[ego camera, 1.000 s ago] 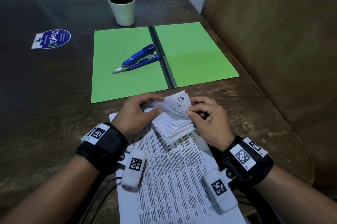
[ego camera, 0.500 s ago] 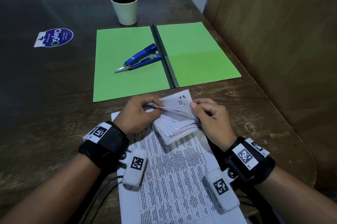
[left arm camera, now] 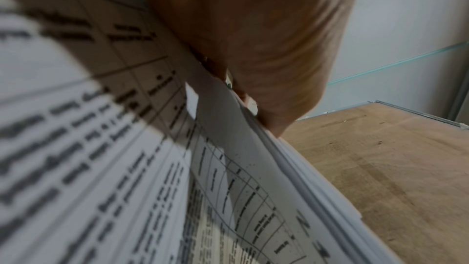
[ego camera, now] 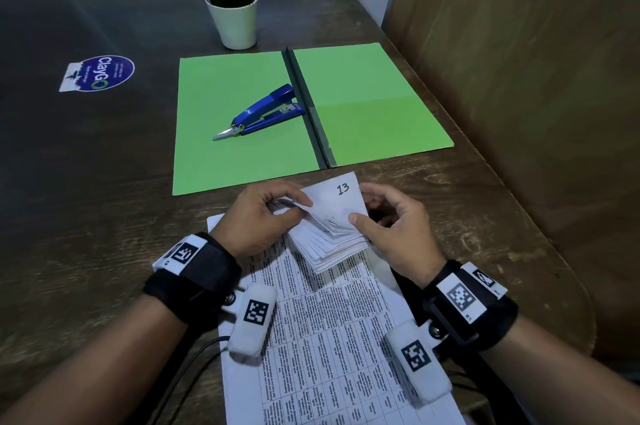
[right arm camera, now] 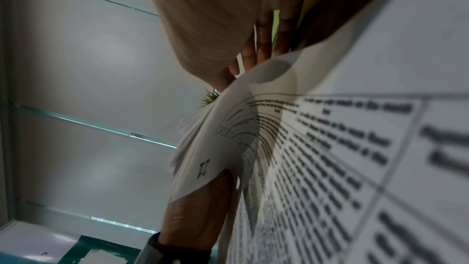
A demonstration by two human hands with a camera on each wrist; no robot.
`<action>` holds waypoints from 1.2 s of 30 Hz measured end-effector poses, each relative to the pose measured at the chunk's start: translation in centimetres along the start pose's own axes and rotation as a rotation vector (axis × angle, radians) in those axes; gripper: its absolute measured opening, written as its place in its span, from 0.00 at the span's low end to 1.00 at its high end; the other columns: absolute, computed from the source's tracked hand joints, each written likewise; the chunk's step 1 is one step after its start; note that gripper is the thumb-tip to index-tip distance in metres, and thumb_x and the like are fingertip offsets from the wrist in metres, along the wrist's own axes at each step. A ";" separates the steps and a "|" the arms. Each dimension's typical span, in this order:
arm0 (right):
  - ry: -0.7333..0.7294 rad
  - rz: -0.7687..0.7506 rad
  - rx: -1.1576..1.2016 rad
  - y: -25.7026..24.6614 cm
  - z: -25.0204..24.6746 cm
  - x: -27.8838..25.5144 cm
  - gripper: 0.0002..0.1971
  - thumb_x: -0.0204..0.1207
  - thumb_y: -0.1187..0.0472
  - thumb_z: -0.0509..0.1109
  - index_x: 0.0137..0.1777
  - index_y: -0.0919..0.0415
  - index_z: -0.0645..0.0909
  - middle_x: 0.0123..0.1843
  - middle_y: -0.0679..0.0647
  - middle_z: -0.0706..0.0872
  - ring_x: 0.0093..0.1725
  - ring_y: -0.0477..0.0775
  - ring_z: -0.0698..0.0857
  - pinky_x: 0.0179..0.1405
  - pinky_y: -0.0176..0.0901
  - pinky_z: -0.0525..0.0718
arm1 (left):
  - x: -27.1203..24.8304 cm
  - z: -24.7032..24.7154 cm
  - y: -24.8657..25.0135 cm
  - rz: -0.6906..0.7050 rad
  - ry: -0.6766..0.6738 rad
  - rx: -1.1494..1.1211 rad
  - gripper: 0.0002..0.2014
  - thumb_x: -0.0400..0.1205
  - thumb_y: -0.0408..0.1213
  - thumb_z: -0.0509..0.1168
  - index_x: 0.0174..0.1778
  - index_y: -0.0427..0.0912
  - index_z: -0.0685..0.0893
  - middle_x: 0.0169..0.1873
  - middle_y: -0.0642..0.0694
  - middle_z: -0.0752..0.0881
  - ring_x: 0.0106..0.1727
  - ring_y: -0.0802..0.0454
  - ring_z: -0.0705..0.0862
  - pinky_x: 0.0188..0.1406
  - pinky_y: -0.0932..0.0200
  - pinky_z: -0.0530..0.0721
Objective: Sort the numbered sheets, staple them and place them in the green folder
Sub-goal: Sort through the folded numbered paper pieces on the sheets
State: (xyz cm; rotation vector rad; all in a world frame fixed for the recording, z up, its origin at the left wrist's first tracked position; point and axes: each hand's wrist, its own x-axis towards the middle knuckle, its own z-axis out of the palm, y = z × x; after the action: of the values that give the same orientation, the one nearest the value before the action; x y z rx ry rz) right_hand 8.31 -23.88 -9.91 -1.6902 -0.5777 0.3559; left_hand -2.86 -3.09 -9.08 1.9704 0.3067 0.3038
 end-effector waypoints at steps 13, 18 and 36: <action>0.011 -0.005 0.012 0.5 0.0 0.2 0.20 0.73 0.69 0.79 0.65 0.57 0.87 0.56 0.43 0.92 0.55 0.46 0.91 0.58 0.48 0.89 | 0.1 0.1 -0.4 0.026 0.009 -0.005 0.10 0.79 0.24 0.73 0.46 0.45 0.93 0.51 0.62 0.89 0.52 0.69 0.88 0.55 0.75 0.79; -0.002 -0.018 -0.049 1.1 -0.1 0.3 0.17 0.73 0.62 0.80 0.60 0.43 0.89 0.46 0.34 0.87 0.47 0.42 0.85 0.49 0.41 0.83 | 0.1 0.1 -0.5 0.028 0.012 0.002 0.12 0.79 0.24 0.73 0.45 0.47 0.93 0.51 0.62 0.90 0.49 0.65 0.89 0.54 0.73 0.81; 0.128 -0.002 0.002 -0.5 -0.2 -0.1 0.08 0.77 0.59 0.77 0.54 0.49 0.89 0.46 0.45 0.91 0.46 0.43 0.88 0.39 0.31 0.82 | 0.1 0.1 -0.7 0.023 0.003 -0.040 0.11 0.77 0.27 0.73 0.41 0.51 0.93 0.49 0.55 0.92 0.52 0.58 0.89 0.54 0.66 0.84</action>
State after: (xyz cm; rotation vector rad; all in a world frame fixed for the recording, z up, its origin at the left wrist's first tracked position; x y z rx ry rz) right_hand 8.29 -24.03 -9.38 -1.6966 -0.4841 0.2453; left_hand -2.78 -2.87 -9.74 1.9353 0.2779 0.3252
